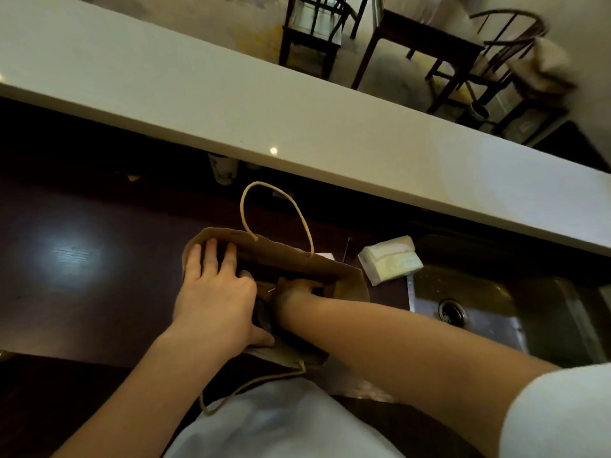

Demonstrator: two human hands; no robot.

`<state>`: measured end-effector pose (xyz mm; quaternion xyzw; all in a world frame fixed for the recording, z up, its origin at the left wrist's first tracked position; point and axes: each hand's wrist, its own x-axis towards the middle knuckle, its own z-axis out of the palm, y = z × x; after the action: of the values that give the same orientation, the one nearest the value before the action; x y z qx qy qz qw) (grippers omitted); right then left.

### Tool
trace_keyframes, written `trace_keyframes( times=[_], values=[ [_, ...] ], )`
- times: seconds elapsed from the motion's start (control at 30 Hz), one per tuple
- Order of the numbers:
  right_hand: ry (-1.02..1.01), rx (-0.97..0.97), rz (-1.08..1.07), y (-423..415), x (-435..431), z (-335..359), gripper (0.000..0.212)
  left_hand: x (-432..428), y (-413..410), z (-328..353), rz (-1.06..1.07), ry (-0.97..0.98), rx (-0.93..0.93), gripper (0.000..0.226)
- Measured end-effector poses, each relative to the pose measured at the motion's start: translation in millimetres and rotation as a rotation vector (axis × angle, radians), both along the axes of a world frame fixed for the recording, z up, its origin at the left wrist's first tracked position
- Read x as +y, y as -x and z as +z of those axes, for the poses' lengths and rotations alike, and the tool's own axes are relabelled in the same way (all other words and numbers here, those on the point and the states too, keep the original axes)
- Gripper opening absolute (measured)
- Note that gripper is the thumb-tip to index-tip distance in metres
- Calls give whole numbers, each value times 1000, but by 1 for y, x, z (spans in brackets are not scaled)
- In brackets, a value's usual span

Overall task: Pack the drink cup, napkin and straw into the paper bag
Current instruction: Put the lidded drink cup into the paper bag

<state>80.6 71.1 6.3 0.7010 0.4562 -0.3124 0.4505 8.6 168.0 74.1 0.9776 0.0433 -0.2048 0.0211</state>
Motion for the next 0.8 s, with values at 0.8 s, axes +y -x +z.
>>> trace_keyframes(
  times=[0.8],
  values=[
    [-1751, 221, -1714, -19, -201, 28, 16, -9, -140, 109, -165, 834, 2, 17]
  ],
)
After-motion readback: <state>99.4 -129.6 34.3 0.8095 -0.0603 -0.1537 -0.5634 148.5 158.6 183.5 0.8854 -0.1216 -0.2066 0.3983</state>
